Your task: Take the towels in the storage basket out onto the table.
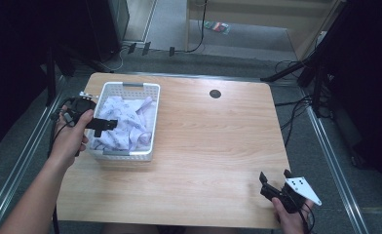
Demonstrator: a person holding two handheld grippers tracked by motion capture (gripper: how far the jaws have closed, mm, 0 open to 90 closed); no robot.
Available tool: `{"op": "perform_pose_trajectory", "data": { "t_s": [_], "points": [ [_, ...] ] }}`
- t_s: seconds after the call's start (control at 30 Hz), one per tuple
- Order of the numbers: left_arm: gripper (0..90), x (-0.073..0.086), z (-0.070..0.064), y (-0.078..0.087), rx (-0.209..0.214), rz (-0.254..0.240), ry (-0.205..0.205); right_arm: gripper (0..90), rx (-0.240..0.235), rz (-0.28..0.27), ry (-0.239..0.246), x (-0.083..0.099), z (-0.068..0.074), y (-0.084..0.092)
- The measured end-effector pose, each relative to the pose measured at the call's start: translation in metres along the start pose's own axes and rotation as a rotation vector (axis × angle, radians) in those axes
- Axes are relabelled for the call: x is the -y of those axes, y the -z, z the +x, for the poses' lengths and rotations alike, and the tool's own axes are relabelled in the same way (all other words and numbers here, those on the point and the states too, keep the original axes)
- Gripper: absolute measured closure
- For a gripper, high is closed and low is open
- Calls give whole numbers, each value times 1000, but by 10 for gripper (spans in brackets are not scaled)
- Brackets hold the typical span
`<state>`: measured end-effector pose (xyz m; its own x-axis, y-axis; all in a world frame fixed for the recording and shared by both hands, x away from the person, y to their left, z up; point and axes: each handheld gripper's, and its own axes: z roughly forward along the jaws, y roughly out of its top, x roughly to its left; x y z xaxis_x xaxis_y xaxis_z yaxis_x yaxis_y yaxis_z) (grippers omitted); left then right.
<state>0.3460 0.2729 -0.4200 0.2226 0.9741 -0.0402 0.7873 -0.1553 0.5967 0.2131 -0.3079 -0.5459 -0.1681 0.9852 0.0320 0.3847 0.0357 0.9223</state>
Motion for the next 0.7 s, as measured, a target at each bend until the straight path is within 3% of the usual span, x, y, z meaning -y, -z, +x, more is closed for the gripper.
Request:
{"op": "perform_pose_trajectory", "data": {
  "t_s": [0.1, 0.17, 0.27, 0.7],
  "points": [
    [0, -8, -4, -16, 21, 60, -4, 127, -1, 0, 1, 0, 0, 0],
    [0, -9, -6, -19, 21, 64, -1, 127, 0, 0, 0, 0, 0, 0],
    [0, -12, -11, -34, 20, 113, -13, 127, 1, 0, -4, 0, 0, 0],
    [0, -21, -17, -71, 1, 209, -2, 127, -3, -2, -2, 0, 0, 0]
  ]
}}
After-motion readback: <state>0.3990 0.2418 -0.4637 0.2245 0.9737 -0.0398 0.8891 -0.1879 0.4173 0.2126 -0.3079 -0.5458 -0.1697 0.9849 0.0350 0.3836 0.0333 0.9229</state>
